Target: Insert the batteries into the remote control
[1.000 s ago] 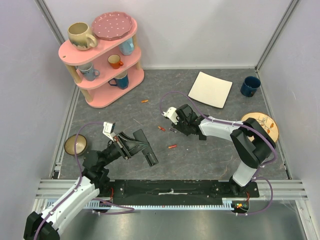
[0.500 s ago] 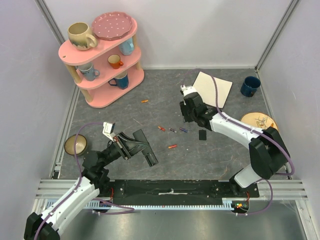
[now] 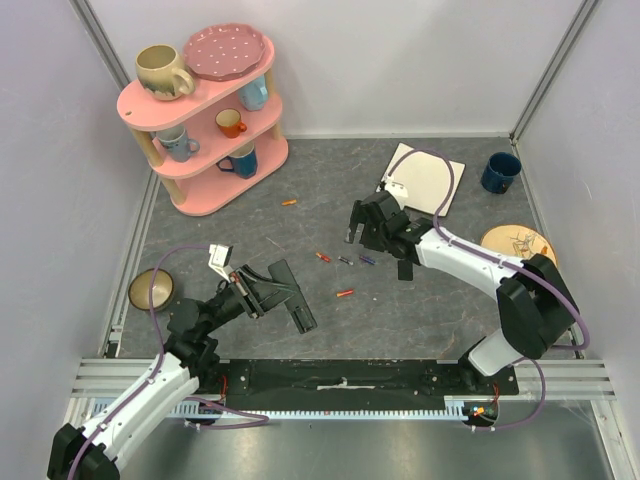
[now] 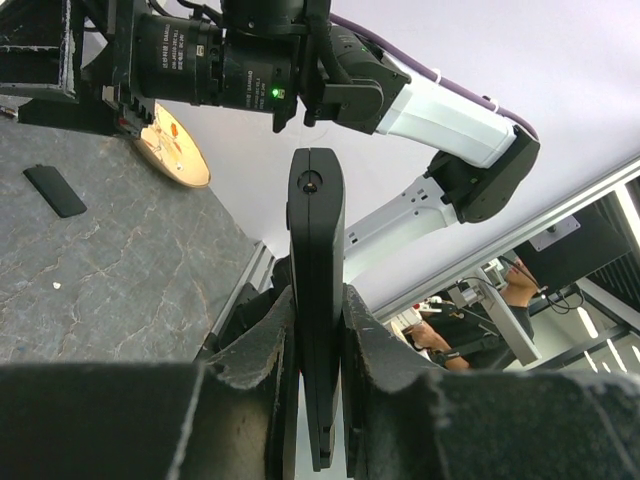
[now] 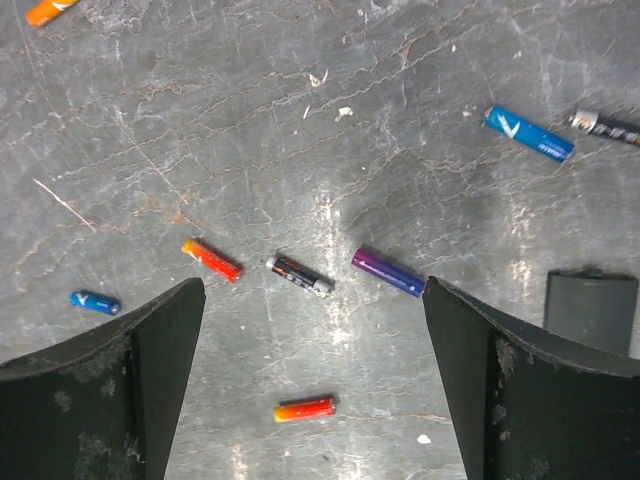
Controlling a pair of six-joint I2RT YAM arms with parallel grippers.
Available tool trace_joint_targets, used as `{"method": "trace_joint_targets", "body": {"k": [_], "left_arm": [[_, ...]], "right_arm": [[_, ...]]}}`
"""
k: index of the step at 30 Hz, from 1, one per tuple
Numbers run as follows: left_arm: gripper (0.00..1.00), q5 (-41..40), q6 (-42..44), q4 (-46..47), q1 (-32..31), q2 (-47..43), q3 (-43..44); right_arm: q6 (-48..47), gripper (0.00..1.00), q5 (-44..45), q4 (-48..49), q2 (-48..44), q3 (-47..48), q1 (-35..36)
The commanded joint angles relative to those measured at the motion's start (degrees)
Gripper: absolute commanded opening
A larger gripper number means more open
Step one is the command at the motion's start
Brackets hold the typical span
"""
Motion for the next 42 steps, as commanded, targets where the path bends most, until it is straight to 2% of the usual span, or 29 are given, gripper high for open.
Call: {"method": "trace_joint_targets", "body": {"k": [1,5,7,12,18,22,26,29,33,37,40,42], "left_arm": [[0.02,-1.2,1.9,0.8,0.3,0.1,-8.1],[0.02,-1.4,1.6,0.6,0.3,0.0,-8.3],[0.02,-1.5,1.6,0.3,0.3,0.1,-8.1],[0.02,-1.9,1.4,0.0,0.3,0.3,-8.2],[0.02,-1.7,1.9,0.0,0.3,1.8,-7.9],[0.02,-1.8,1.9,0.1,0.3,2.4,-7.9],[0.02,-2.4,1.9,0.1,0.3,2.6,-7.8],[0.02,-2.4,1.9,0.2,0.3,2.9,-7.9],[0.02,-2.4,1.7,0.3,0.2,3.0,-8.3],[0.02,-2.8,1.4,0.3,0.2,3.1,-8.7],[0.02,-2.9,1.4,0.3,0.2,3.2,-8.8],[0.02,-2.9,1.3,0.4,0.2,3.1,-8.8]], "right_arm": [[9.4,0.98,-1.1,5.2,-2.7,-2.2,-1.4],[11.3,0.98,-9.4,12.1,-3.0,-6.5,-4.3],[7.7,0.98,-9.5,11.9,-2.7,-6.0,-3.7],[4.0,0.98,-0.8,-5.8,3.0,3.9,-1.6],[3.9,0.97,13.1,-10.4,4.6,6.3,3.1],[6.0,0.95,15.7,-13.1,5.9,7.3,3.1],[6.0,0.97,16.4,-21.5,12.0,15.4,3.0],[5.4,0.98,14.8,-19.5,10.6,13.5,3.0],[3.4,0.98,10.8,-8.2,5.5,6.6,3.0],[4.4,0.97,11.7,-8.8,5.7,6.6,2.9],[5.6,0.93,11.8,-9.4,6.2,7.0,3.0],[4.2,0.95,10.1,-9.8,7.0,7.7,2.9]]}}
